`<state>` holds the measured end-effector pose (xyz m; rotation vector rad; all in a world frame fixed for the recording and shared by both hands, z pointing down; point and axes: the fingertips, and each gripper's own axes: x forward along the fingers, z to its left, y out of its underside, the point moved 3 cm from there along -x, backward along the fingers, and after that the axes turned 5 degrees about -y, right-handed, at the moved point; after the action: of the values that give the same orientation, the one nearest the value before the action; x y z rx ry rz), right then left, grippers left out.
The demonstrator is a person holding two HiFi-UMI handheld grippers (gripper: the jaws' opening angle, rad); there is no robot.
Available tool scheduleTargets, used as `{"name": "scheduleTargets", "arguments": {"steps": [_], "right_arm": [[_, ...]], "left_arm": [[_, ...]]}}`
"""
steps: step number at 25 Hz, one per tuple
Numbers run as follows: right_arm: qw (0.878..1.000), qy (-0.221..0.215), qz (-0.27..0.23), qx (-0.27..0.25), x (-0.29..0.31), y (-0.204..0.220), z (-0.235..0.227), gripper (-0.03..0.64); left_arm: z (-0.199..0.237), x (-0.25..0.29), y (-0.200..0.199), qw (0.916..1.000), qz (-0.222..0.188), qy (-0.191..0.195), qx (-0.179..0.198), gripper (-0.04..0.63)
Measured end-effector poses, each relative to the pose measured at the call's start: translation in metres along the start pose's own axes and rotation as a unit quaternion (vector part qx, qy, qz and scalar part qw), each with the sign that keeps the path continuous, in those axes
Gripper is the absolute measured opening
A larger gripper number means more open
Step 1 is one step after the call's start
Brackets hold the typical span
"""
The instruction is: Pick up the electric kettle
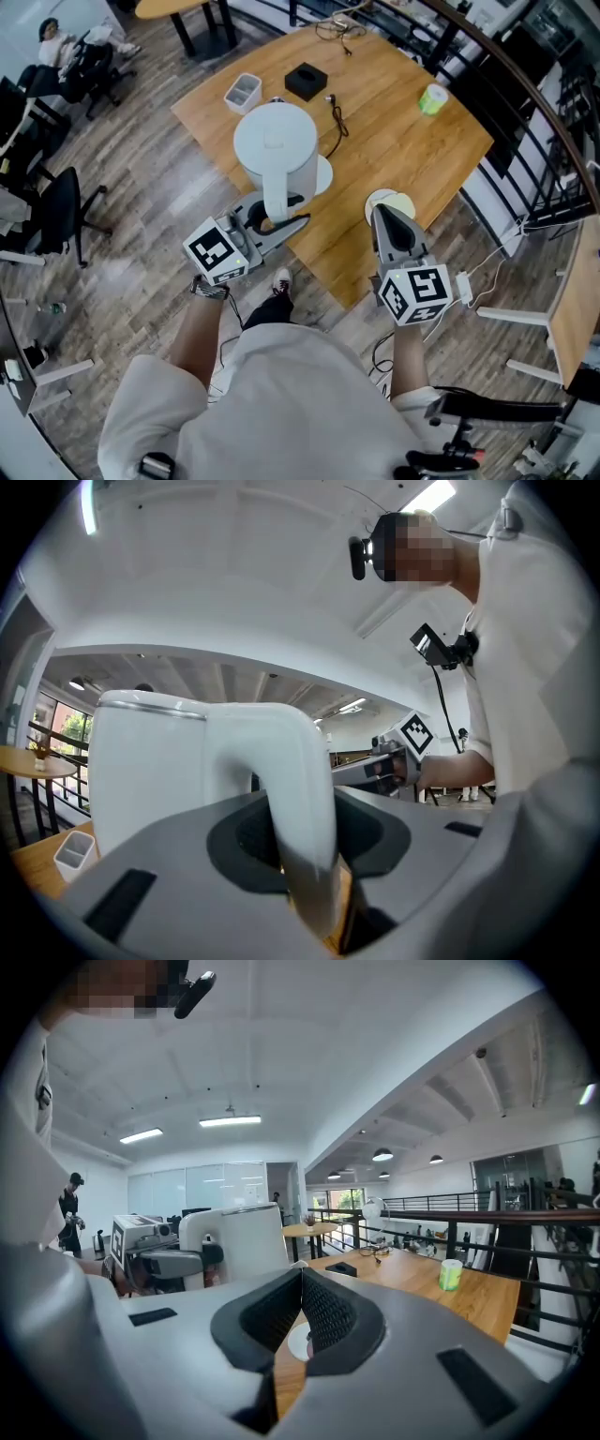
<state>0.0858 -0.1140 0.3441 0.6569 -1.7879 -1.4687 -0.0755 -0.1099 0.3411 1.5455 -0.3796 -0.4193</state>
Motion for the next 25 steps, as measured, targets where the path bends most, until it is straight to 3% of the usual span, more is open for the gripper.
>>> {"name": "scheduleTargets", "arguments": {"steps": [25], "right_arm": [[0.998,-0.055,-0.009,-0.033,0.026,-0.012,-0.007,0.011]], "left_arm": [[-0.029,-0.02,-0.023,0.9986,0.003,-0.051,0.015,0.117]]}}
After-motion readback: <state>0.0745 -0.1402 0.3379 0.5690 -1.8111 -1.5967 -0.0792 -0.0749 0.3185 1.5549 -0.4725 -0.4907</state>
